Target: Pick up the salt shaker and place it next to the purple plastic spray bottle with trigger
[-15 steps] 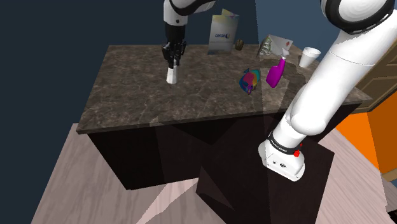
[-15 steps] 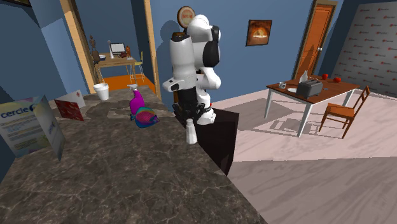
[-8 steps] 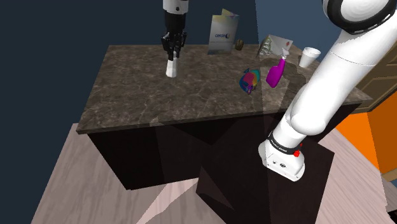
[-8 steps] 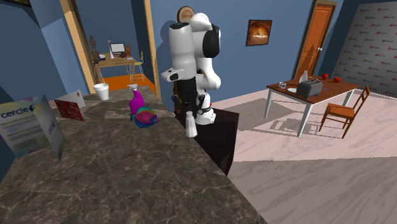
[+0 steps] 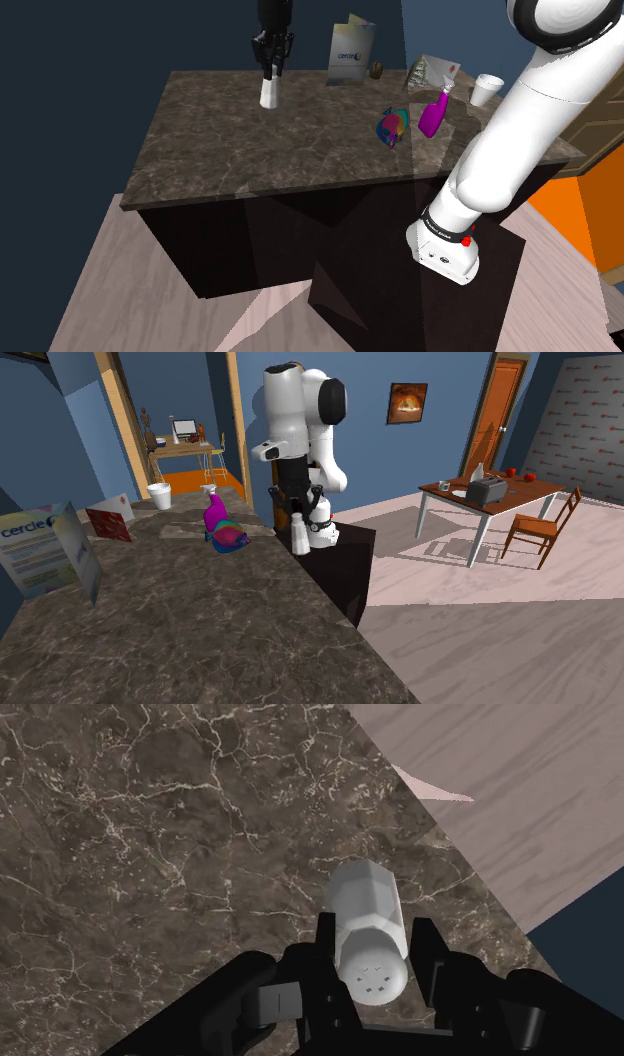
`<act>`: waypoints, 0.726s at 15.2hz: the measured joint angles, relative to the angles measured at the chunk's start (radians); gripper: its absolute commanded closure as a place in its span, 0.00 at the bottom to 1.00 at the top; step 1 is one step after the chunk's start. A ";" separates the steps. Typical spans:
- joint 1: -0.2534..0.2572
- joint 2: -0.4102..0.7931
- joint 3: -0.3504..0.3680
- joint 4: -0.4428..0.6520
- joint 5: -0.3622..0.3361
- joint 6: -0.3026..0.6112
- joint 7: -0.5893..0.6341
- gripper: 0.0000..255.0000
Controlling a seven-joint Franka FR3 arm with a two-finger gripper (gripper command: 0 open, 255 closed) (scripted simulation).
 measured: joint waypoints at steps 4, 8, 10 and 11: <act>0.000 0.007 0.000 0.062 -0.002 -0.055 0.005 1.00; 0.001 0.014 0.001 0.125 -0.003 -0.110 0.011 1.00; 0.001 0.023 0.001 0.162 -0.004 -0.139 0.014 1.00; 0.001 0.031 0.001 0.186 -0.005 -0.154 0.015 1.00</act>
